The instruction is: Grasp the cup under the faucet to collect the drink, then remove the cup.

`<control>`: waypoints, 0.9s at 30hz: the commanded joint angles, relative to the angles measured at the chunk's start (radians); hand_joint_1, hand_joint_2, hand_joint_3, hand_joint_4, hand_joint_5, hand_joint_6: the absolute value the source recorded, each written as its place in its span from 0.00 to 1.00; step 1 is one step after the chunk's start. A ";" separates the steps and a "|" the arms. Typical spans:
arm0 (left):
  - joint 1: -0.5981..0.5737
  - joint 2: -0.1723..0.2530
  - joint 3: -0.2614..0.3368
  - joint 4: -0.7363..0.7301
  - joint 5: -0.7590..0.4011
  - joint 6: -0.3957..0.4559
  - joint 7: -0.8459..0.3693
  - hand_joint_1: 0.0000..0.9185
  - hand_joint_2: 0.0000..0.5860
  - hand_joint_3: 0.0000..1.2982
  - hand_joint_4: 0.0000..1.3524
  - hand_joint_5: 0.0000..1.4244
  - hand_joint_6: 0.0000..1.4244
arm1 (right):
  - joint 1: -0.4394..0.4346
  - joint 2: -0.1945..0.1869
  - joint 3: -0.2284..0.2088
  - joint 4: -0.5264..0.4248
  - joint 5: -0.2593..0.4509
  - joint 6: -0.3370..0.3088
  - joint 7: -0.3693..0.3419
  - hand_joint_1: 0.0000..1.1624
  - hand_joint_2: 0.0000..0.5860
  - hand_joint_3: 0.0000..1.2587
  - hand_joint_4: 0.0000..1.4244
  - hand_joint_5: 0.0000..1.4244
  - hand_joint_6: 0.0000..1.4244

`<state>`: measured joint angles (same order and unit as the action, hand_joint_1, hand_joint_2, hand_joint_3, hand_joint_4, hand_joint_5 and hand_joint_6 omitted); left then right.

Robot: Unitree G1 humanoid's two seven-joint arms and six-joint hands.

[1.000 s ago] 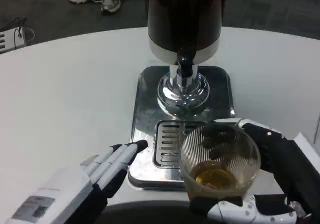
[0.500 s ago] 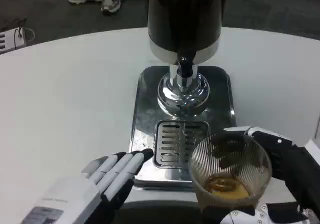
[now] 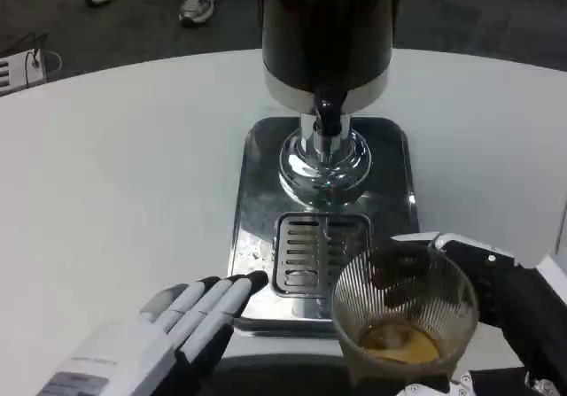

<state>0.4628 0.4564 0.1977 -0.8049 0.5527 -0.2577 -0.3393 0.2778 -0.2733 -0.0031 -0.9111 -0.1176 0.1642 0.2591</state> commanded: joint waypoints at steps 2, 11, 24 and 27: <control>0.004 0.009 0.012 -0.007 -0.021 0.002 -0.021 0.00 0.10 0.00 0.00 0.00 0.00 | -0.001 0.017 0.014 -0.038 -0.009 -0.029 -0.017 0.85 0.36 0.92 0.98 1.00 0.96; 0.007 0.008 0.010 0.003 -0.029 -0.005 -0.025 0.00 0.10 0.00 0.00 0.00 0.00 | 0.008 0.019 0.011 -0.050 -0.022 -0.018 -0.020 0.85 0.36 0.92 0.98 1.00 0.96; 0.015 0.009 0.016 -0.001 -0.031 -0.001 -0.029 0.00 0.10 0.00 0.00 0.00 0.00 | 0.007 0.027 0.014 -0.044 -0.021 -0.020 -0.020 0.85 0.36 0.92 0.98 1.00 0.95; 0.016 0.011 0.020 0.000 -0.033 -0.002 -0.031 0.00 0.10 0.00 0.00 0.00 0.00 | 0.011 0.030 0.015 -0.043 -0.022 -0.022 -0.021 0.85 0.36 0.92 0.98 1.00 0.95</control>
<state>0.4665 0.4566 0.2124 -0.8048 0.5239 -0.2576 -0.3561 0.2832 -0.2497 0.0097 -0.9256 -0.1437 0.1643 0.2482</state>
